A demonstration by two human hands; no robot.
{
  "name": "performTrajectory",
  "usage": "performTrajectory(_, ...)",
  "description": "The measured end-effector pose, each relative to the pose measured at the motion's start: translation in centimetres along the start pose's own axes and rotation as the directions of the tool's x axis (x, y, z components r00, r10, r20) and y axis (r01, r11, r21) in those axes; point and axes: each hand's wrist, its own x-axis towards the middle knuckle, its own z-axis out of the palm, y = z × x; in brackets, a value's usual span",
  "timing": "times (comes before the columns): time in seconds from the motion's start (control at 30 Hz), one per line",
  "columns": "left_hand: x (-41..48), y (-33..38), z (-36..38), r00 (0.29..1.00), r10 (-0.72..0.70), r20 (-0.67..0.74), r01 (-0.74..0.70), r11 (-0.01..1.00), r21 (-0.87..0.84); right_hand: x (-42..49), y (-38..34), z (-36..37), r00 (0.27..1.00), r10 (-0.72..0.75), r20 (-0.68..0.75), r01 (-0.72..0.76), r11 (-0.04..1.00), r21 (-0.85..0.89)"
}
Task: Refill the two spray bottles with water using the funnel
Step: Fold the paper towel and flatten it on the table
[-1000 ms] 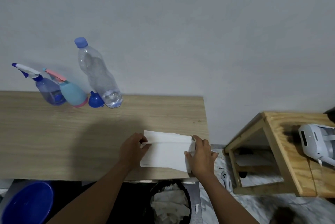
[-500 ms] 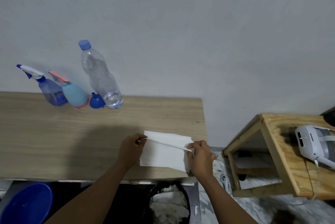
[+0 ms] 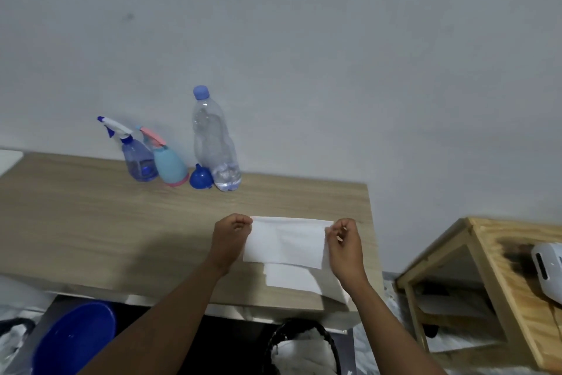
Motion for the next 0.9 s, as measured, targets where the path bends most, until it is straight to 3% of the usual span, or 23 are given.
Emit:
performTrajectory(0.23, 0.9, -2.1, -8.8, 0.998, -0.003, 0.066, -0.001, 0.999, 0.050, -1.6, -1.0, 8.3, 0.984, 0.046, 0.169, -0.030, 0.995, -0.096)
performTrajectory(0.47, 3.7, -7.6, -22.5, 0.998, -0.067, -0.022, 0.070, 0.981, 0.179, -4.0, -1.5, 22.3, 0.914, 0.028, 0.404, 0.093, 0.957, -0.276)
performTrajectory(0.67, 7.5, -12.6, -34.5, 0.994, -0.109, -0.011, 0.107, 0.945, 0.310, -5.3, -2.3, 36.0, 0.848, -0.004, 0.530, 0.213, 0.919, -0.333)
performTrajectory(0.9, 10.6, -15.4, -42.1, 0.976, -0.203, -0.084, 0.217, 0.948, 0.233, -4.1, -4.1, 47.0, 0.793, 0.009, 0.609, 0.307, 0.857, -0.413)
